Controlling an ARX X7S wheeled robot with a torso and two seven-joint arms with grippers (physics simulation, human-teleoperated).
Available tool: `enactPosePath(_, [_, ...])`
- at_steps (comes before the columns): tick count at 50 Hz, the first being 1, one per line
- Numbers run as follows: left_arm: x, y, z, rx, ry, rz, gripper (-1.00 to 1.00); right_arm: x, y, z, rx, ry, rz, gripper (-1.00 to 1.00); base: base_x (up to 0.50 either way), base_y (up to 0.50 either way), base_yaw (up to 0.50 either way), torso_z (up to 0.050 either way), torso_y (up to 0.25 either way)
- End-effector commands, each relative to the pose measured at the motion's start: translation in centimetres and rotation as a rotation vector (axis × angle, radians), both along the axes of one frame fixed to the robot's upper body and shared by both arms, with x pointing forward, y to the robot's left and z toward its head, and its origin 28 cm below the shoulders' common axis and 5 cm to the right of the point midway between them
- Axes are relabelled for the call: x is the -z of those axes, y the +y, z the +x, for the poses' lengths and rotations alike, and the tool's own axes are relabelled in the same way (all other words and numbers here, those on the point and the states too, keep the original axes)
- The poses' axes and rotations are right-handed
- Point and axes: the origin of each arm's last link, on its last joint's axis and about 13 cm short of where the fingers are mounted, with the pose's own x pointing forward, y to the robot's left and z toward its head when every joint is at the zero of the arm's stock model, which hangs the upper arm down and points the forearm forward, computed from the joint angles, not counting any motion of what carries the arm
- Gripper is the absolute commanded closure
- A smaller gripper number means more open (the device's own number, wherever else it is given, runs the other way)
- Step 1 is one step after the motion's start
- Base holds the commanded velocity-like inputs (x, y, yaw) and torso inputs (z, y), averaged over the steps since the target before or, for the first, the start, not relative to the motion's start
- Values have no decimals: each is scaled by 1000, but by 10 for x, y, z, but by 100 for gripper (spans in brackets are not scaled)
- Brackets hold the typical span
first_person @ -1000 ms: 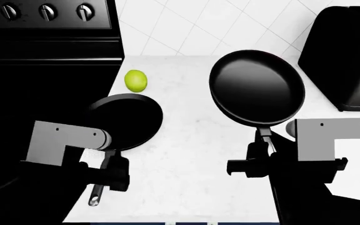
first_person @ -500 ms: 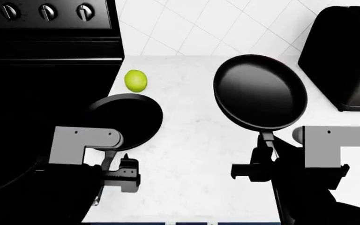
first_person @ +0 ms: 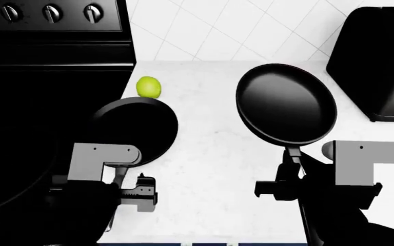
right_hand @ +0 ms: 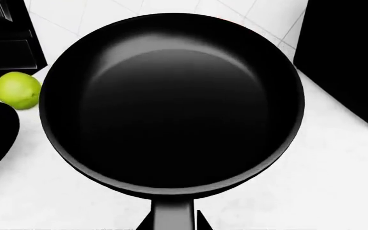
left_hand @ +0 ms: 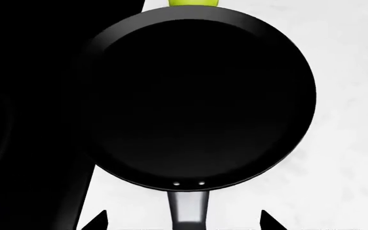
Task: Place both pans onto different burners. Then place the lemon and the lamb chop on different pans.
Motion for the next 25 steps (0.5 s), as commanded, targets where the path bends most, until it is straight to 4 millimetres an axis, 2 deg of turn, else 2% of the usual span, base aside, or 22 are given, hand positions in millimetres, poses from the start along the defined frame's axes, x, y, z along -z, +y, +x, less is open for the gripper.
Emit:
enactPosePath(1, [12, -1, 3, 1, 40, -3, -100, -7, -4, 4, 33, -67, 8, 100, 0, 0, 0, 0, 0])
enactPosePath(12, [20, -2, 1, 19, 68, -7, -100, -6, -4, 4, 37, -65, 10, 100, 1, 0, 0, 1, 1])
enactPosePath(13, [20, -2, 1, 20, 66, -7, 100, -6, -4, 4, 37, -65, 10, 100, 0, 0, 0, 0, 0])
enactPosePath(25, [19, -1, -1, 22, 43, -27, 100, -5, -4, 4, 36, -63, 11, 100, 1, 0, 0, 0, 1])
